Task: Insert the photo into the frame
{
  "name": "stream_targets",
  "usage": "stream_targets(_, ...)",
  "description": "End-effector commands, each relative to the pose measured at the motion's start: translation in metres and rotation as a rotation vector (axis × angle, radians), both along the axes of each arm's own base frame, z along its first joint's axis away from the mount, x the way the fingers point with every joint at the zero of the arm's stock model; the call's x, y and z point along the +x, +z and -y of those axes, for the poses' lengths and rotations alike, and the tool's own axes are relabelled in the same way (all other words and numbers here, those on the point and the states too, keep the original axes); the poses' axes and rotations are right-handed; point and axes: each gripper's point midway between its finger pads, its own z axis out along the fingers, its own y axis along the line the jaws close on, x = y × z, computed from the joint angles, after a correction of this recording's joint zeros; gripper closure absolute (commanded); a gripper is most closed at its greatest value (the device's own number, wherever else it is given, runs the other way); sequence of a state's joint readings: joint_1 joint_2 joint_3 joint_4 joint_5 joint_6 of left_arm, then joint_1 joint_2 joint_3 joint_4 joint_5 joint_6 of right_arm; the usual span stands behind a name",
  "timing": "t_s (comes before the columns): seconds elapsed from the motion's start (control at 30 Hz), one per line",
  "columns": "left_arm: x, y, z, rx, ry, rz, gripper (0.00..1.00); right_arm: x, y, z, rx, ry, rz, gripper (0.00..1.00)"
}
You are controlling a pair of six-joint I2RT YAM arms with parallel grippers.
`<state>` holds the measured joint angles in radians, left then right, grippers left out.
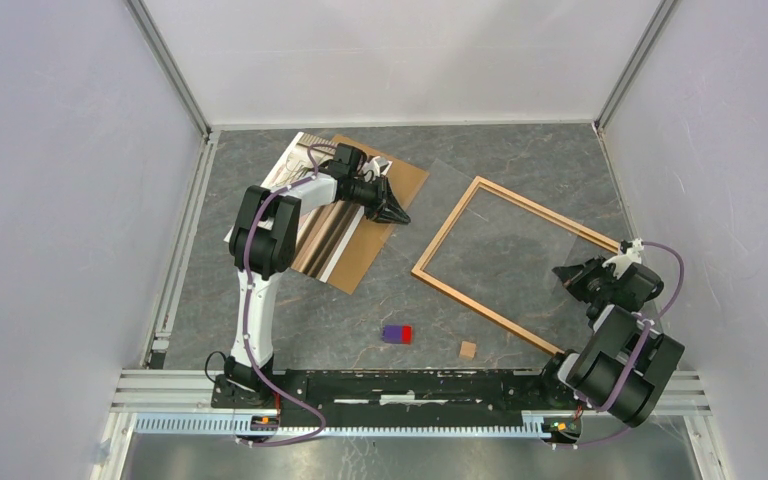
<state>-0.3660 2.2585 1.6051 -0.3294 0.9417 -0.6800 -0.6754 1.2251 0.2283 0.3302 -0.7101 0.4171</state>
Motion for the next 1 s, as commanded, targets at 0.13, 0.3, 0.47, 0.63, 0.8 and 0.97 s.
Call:
stream_targets(0.13, 0.012, 0.02, -0.003, 0.0, -0.014, 0.097, 0.7, -0.008, -0.015, 0.002, -0.016, -0.013, -0.05, 1.0)
stream_targets(0.3, 0.011, 0.024, -0.004, 0.006, -0.017, 0.11, 0.64, -0.014, -0.026, 0.001, -0.017, -0.025, -0.07, 0.7)
stream_targets(0.47, 0.012, 0.024, -0.005, 0.014, -0.015, 0.117, 0.61, -0.014, -0.028, 0.009, -0.056, -0.047, -0.087, 0.48)
stream_targets(0.63, 0.01, 0.026, -0.004, 0.009, -0.02, 0.114, 0.61, -0.005, -0.016, 0.014, -0.063, -0.053, -0.053, 0.33)
stream_targets(0.8, 0.009, 0.031, -0.002, -0.001, -0.024, 0.116, 0.64, -0.003, -0.012, 0.01, -0.039, -0.045, -0.029, 0.32)
stream_targets(0.97, 0.006, 0.049, 0.001, -0.031, -0.023, 0.142, 0.71, 0.002, 0.0, 0.002, 0.017, -0.019, 0.011, 0.46)
